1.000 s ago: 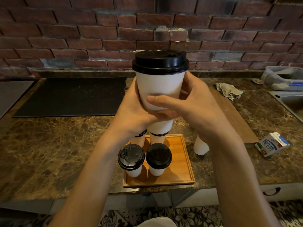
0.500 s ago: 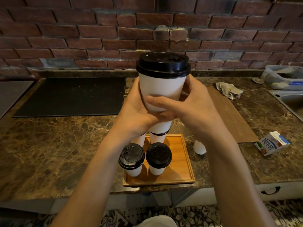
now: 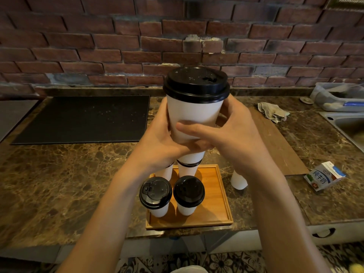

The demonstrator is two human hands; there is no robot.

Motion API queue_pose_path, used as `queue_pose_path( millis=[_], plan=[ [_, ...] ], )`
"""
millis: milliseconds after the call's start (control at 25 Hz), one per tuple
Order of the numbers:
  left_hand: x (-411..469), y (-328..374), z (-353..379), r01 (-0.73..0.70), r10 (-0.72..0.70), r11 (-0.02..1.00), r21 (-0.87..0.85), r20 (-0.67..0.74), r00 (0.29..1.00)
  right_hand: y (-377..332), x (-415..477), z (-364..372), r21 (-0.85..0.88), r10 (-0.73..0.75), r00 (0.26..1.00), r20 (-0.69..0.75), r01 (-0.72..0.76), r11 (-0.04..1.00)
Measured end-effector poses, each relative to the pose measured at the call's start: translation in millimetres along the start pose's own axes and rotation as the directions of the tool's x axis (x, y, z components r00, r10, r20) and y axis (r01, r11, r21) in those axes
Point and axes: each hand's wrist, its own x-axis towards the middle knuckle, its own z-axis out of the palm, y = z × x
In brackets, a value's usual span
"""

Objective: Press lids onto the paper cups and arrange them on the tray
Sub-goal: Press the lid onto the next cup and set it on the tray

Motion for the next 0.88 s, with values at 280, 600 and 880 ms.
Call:
queue_pose_path(
  millis=[280,600,880],
  plan=[
    [-17.3,-23.6,-30.2,0.033,-0.004,0.989,0.142,-0.199,0.980,16.4,2.3,-10.3,0.012,-0.110,0.988,-0.107,0.111,0.994],
    [-79.0,-151.1,-62.8,0.422,-0.131,0.811,0.405,-0.579,0.805,91.4,-21.4,-28.7,-0.048,-0.026,0.973,-0.230,0.015,0.999],
    [-145.5,-236.3,-48.1,0.661,-0.431,0.511,0.549,-0.502,0.750,172.3,-52.9,-22.3,0.019,0.165,0.952,-0.259,-0.165,0.986]
  ],
)
